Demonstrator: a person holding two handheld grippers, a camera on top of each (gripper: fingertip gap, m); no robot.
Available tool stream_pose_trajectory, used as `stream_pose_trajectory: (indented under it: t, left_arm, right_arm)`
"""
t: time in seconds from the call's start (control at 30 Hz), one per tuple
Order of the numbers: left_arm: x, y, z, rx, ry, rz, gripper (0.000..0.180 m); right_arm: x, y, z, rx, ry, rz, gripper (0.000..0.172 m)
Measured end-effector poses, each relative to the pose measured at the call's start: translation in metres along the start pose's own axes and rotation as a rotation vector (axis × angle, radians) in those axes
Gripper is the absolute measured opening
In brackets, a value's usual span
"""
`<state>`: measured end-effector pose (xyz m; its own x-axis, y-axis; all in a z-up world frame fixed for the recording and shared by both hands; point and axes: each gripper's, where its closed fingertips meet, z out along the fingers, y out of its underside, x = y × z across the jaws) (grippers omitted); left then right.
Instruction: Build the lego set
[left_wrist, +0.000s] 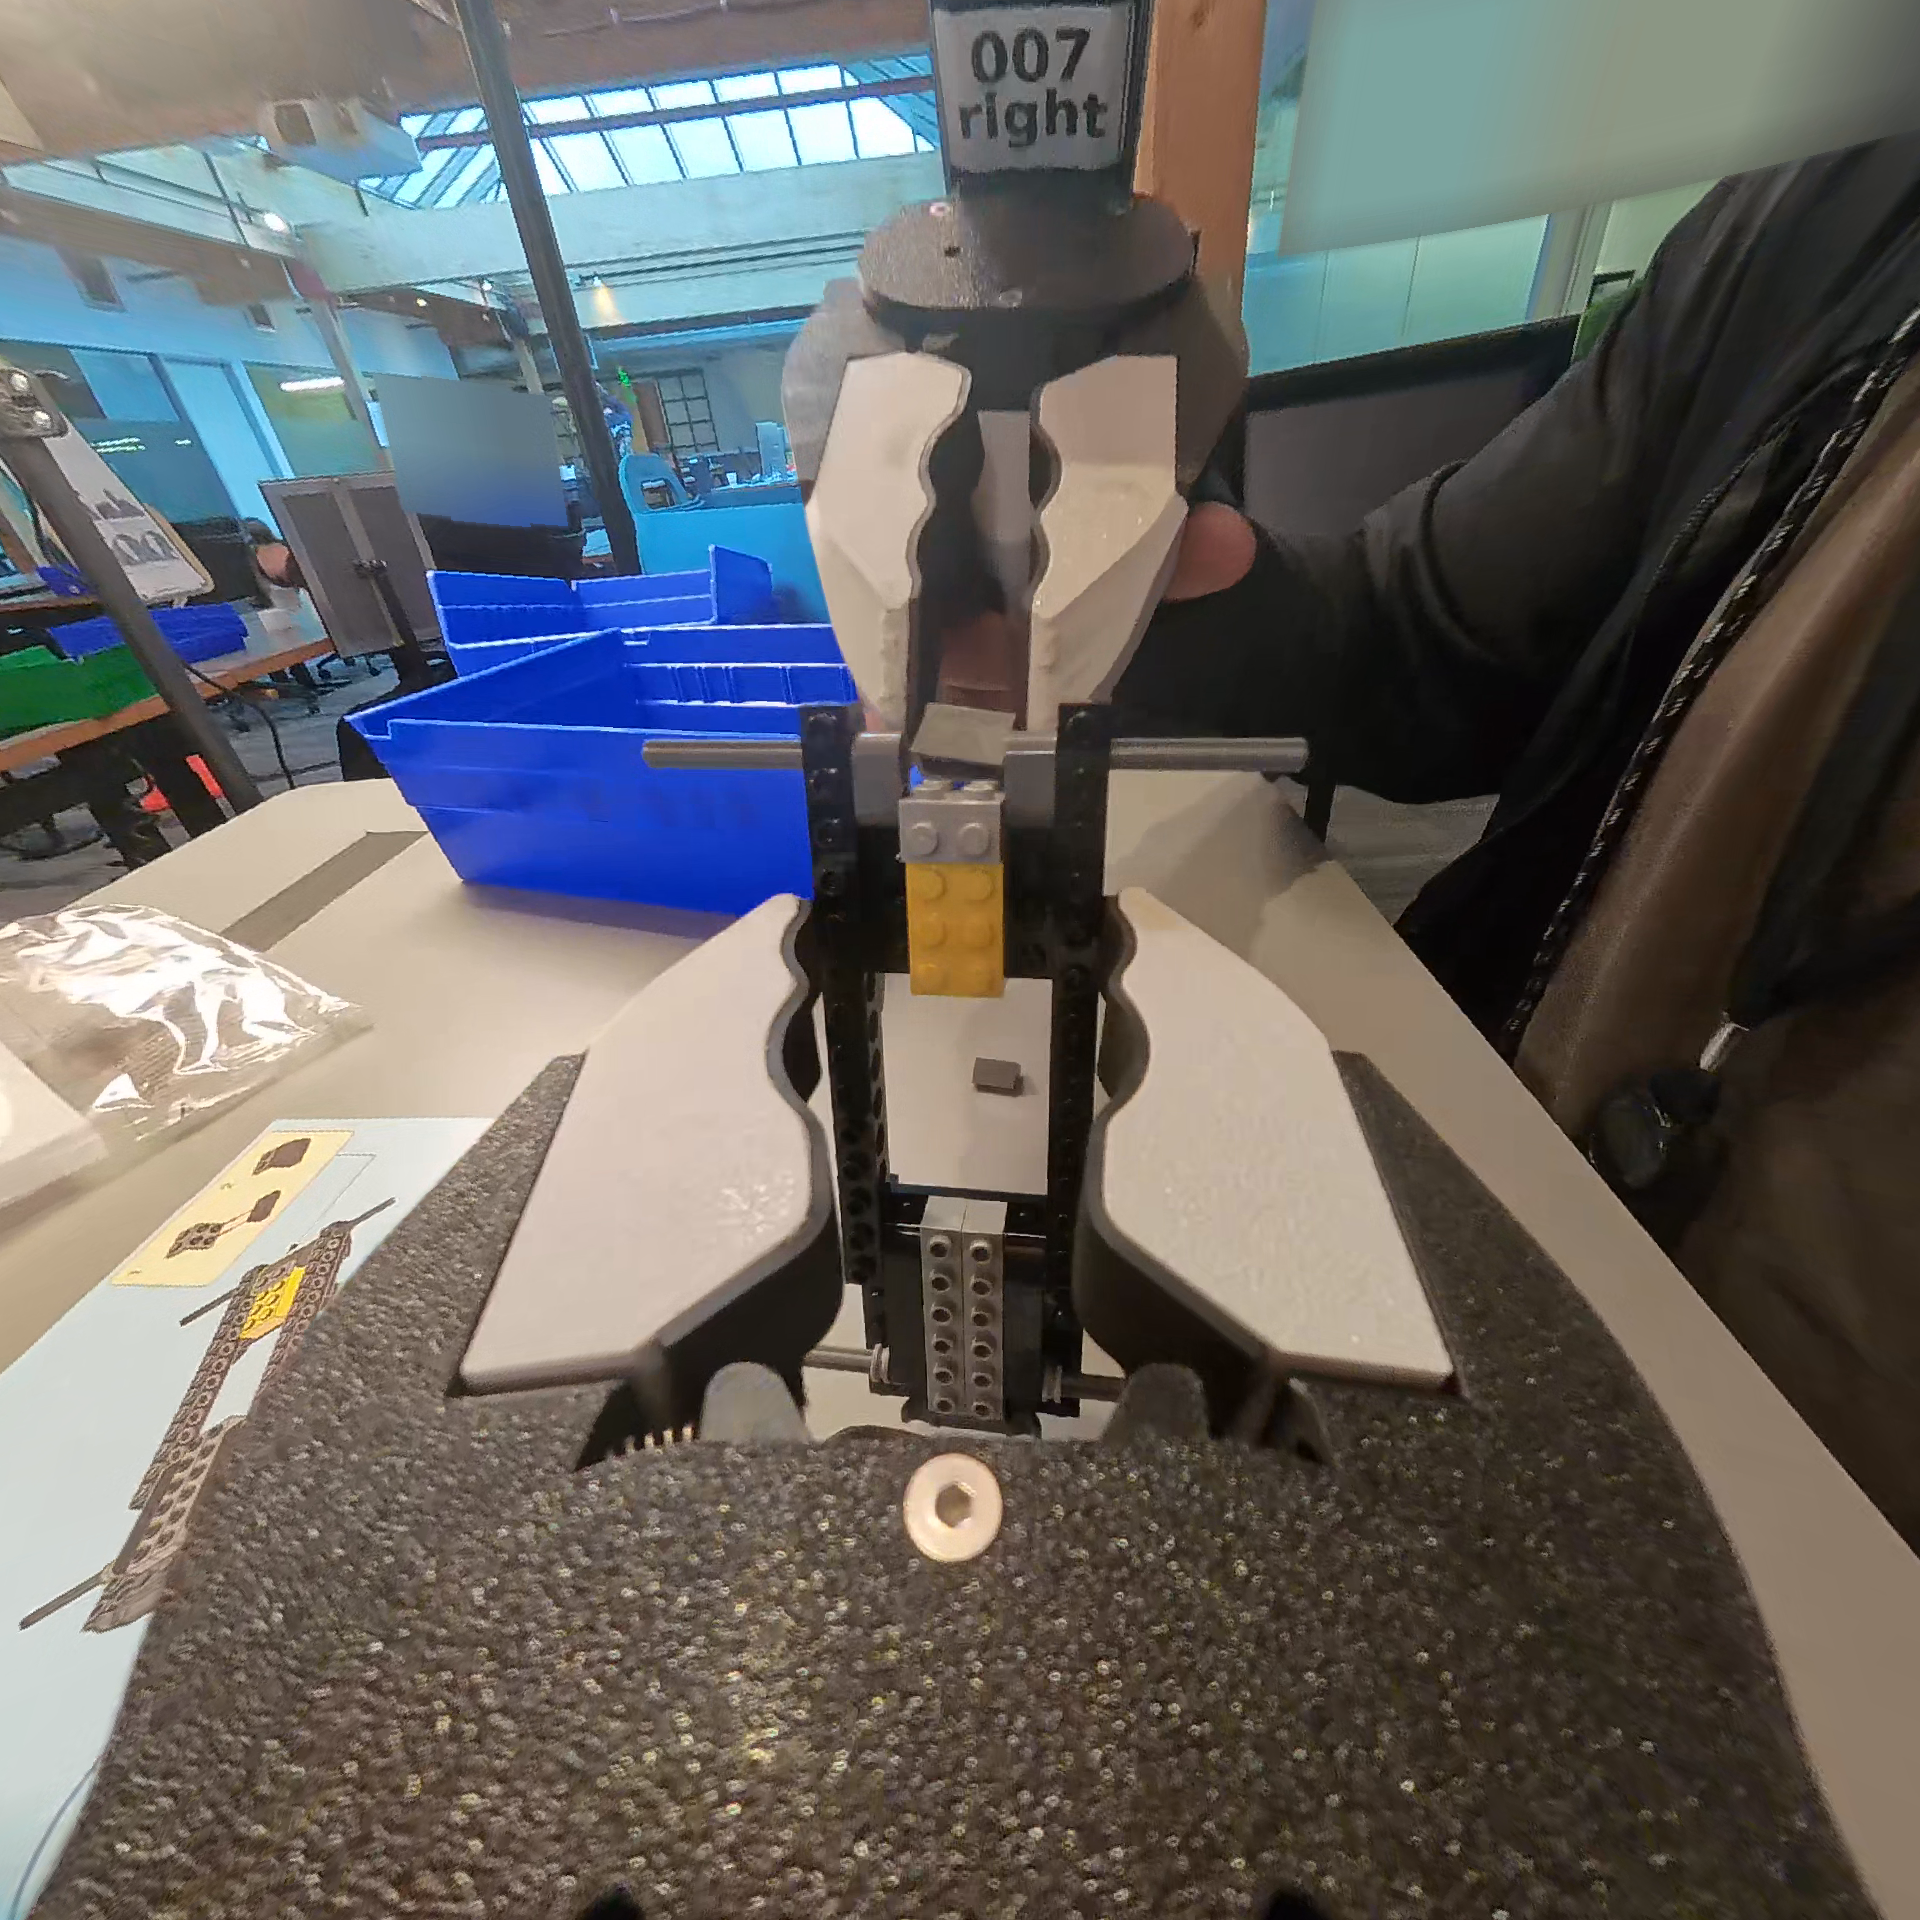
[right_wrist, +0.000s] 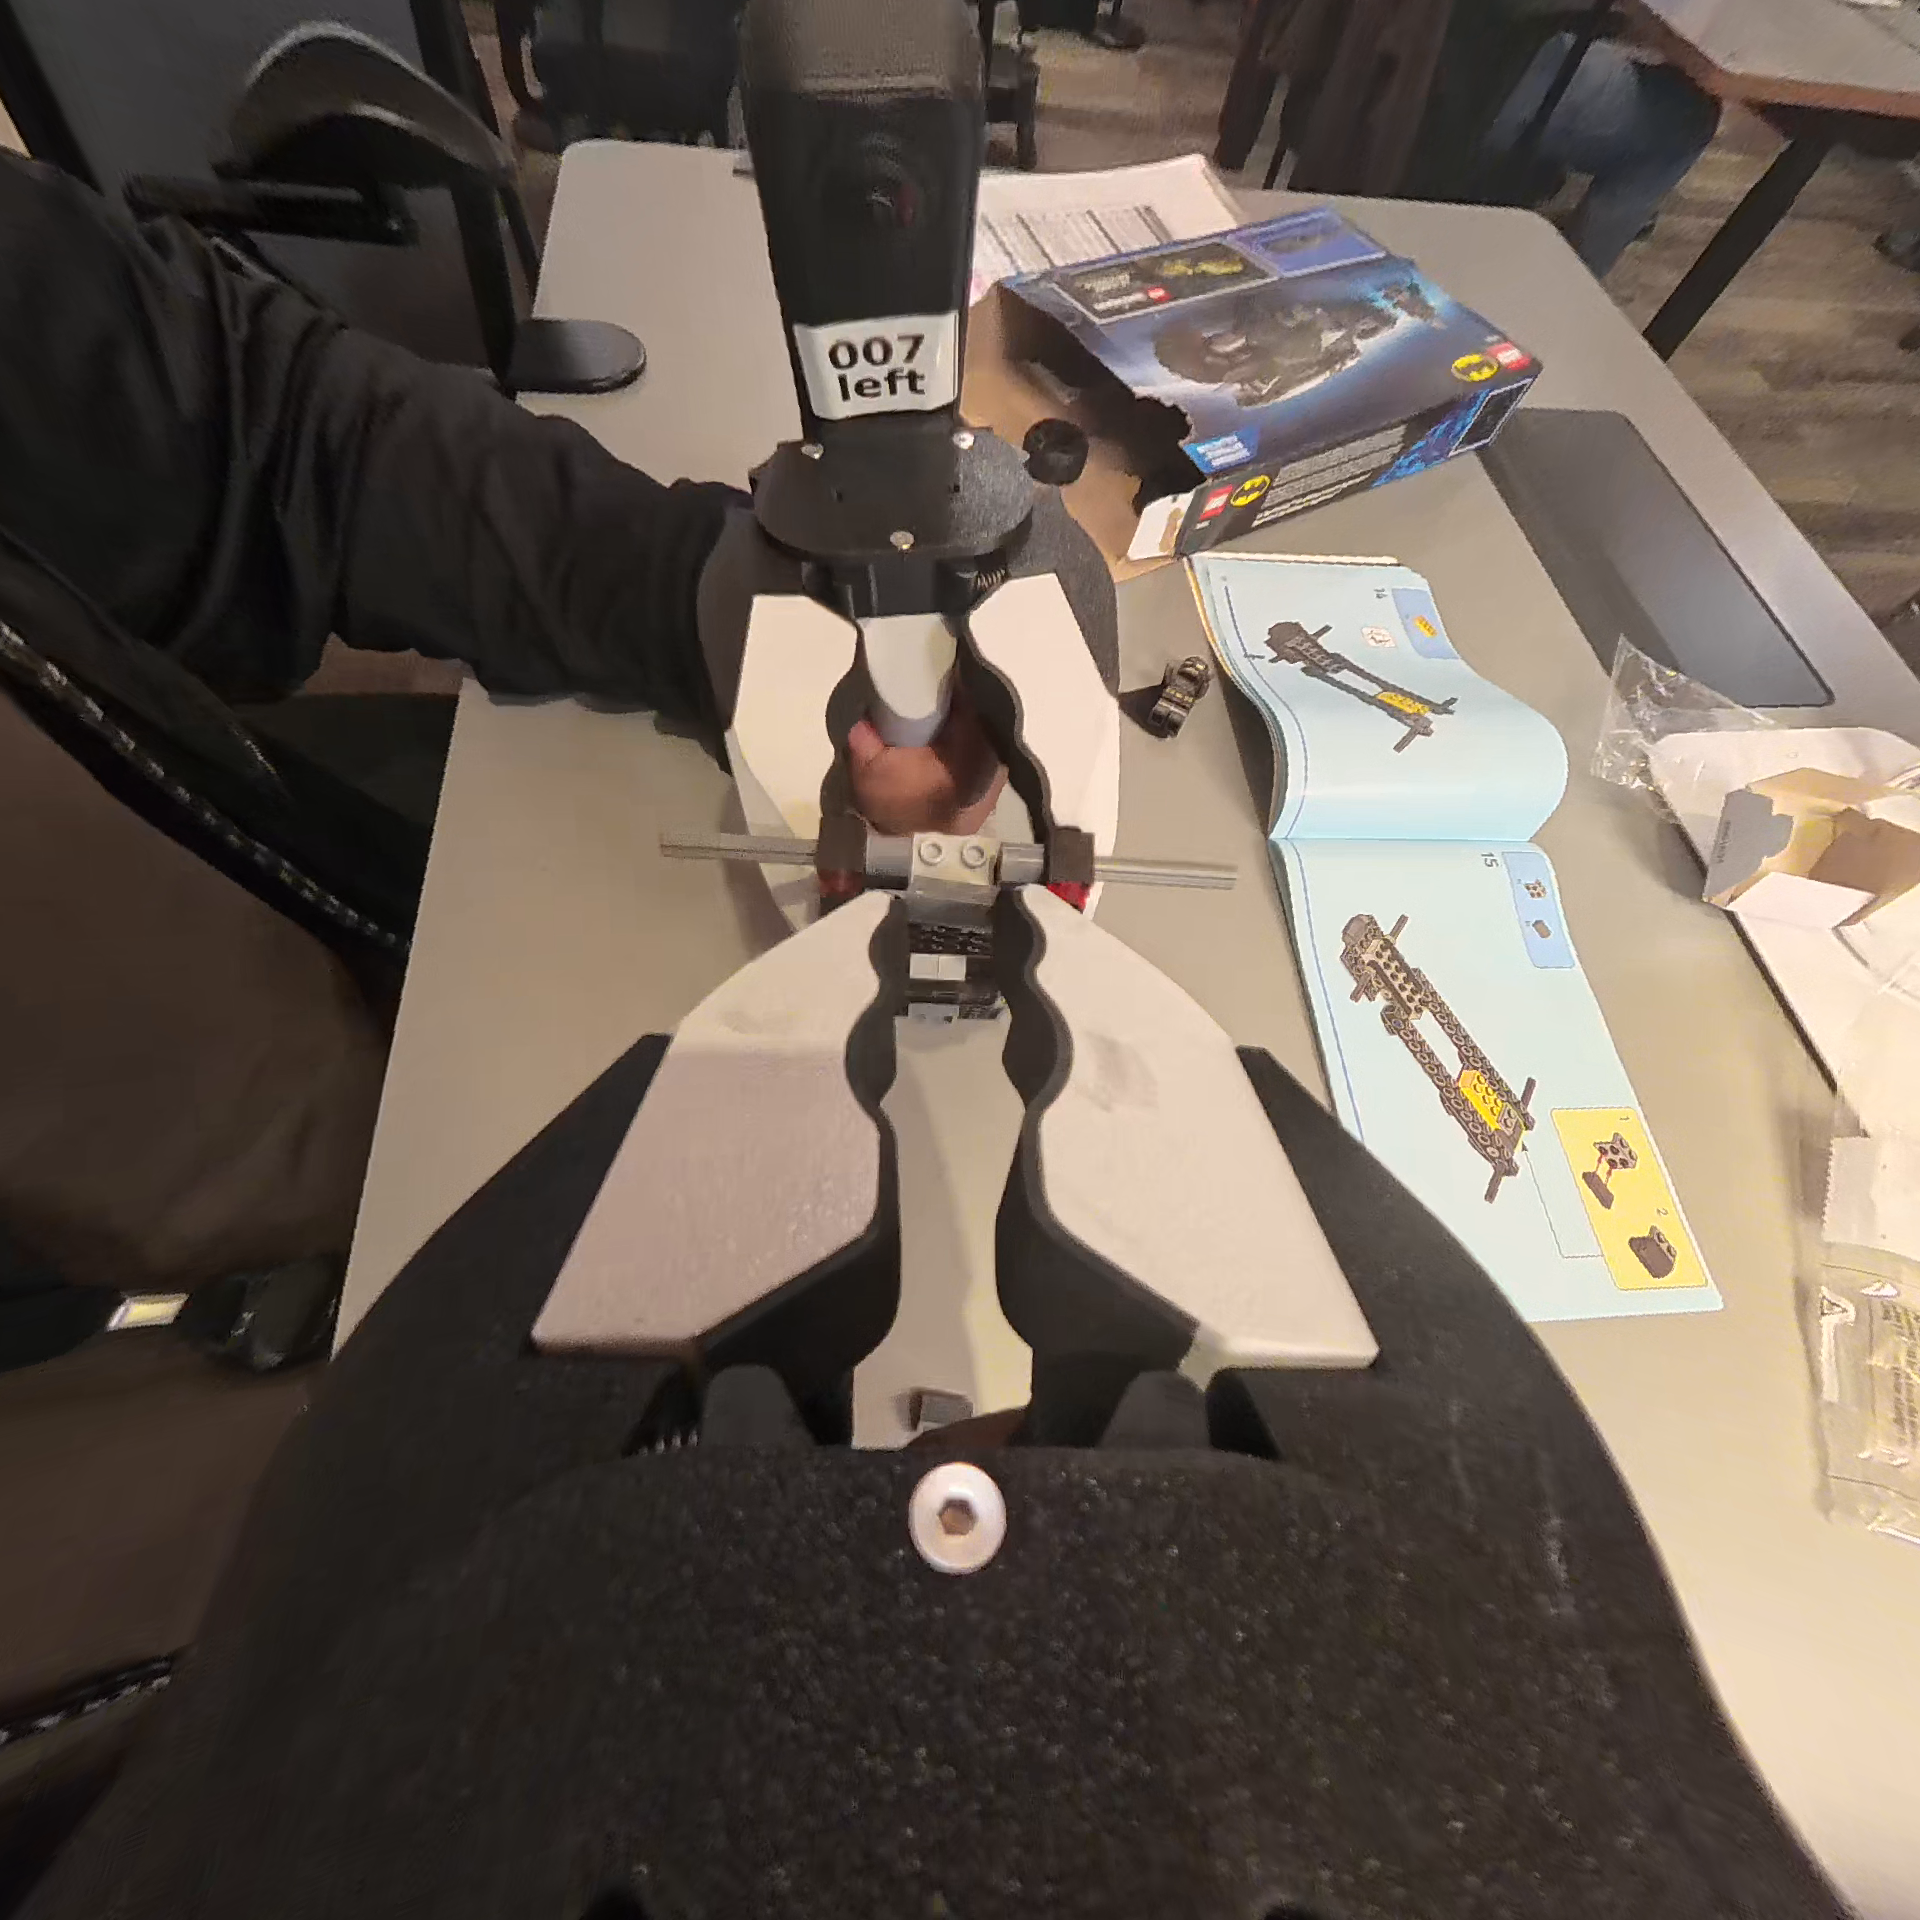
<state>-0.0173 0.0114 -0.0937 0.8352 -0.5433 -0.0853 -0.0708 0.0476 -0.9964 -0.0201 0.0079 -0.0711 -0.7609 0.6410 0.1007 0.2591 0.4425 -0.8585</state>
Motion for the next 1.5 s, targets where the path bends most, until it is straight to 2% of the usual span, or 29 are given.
stream_pose_trajectory:
  t: [0.2, 0.8, 1.03, 1.27, 1.5]
  left_arm:
    - [0.002, 0.001, -0.003, -0.001, 0.001, 0.008, 0.051]
    - [0.002, -0.007, -0.003, 0.098, 0.025, -0.06, 0.051]
    - [0.004, -0.006, -0.002, 0.101, 0.033, -0.059, 0.051]
    - [0.003, -0.011, -0.005, 0.162, 0.049, -0.115, 0.051]
    - [-0.003, -0.014, -0.012, 0.187, 0.008, -0.113, 0.051]
  right_arm:
    - [-0.003, -0.001, 0.004, -0.064, -0.023, -0.001, 0.016]
    - [-0.002, -0.01, 0.005, -0.069, 0.008, 0.154, 0.016]
    - [-0.003, -0.008, 0.005, -0.136, -0.004, 0.159, 0.016]
    - [-0.002, -0.015, 0.007, -0.243, 0.001, 0.104, 0.016]
    - [0.003, -0.019, 0.013, -0.338, 0.0, 0.085, 0.016]
